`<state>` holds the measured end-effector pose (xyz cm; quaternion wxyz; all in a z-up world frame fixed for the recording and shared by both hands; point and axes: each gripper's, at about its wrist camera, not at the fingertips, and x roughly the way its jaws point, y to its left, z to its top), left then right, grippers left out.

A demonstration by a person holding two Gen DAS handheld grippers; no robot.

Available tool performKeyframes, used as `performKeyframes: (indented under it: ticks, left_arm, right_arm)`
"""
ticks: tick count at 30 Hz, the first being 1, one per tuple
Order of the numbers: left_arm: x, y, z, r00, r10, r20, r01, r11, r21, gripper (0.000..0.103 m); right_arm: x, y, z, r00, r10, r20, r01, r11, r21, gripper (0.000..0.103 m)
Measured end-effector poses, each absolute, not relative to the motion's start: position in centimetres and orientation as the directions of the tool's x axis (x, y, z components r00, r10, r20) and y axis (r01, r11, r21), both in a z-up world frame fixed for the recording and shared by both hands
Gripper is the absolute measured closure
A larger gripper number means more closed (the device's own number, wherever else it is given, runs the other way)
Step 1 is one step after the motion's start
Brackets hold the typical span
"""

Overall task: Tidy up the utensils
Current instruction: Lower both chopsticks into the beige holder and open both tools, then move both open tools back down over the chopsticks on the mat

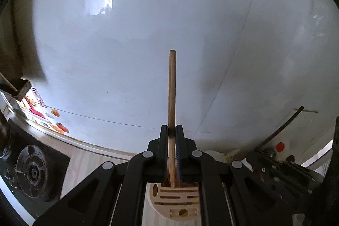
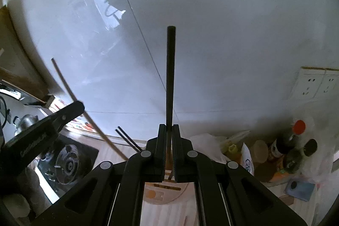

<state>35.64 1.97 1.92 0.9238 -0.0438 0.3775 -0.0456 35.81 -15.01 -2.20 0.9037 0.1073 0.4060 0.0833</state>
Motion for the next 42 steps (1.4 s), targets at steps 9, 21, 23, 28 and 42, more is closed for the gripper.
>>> performKeyframes:
  ticks: [9, 21, 23, 28, 42]
  left_arm:
    - [37.4, 2.0, -1.3, 0.649, -0.123, -0.750, 0.062, 0.992, -0.109, 0.099]
    - [32.1, 3.7, 0.2, 0.685, -0.042, -0.727, -0.008, 0.998, -0.065, 0.032]
    - [30.7, 4.1, -0.2, 0.692, -0.019, -0.722, -0.022, 0.999, -0.047, 0.015]
    - [27.4, 4.8, -2.4, 0.687, 0.048, -0.726, -0.069, 0.998, 0.002, 0.000]
    - [21.2, 2.7, -13.2, 0.473, 0.071, -0.878, -0.033, 0.998, 0.063, 0.000]
  right_arm:
    - [37.5, -14.4, -5.6, 0.586, 0.230, -0.777, -0.055, 0.968, 0.245, 0.098]
    - [36.7, -16.1, -6.0, 0.550, 0.211, -0.808, -0.004, 0.968, 0.250, 0.060]
    - [35.3, -16.9, -5.9, 0.567, 0.187, -0.802, 0.014, 0.971, 0.237, 0.056]
    - [31.3, -19.3, -6.5, 0.588, 0.134, -0.798, 0.083, 0.971, 0.225, 0.046]
    - [21.4, -23.5, -14.2, 0.535, 0.054, -0.843, 0.207, 0.959, 0.193, 0.023]
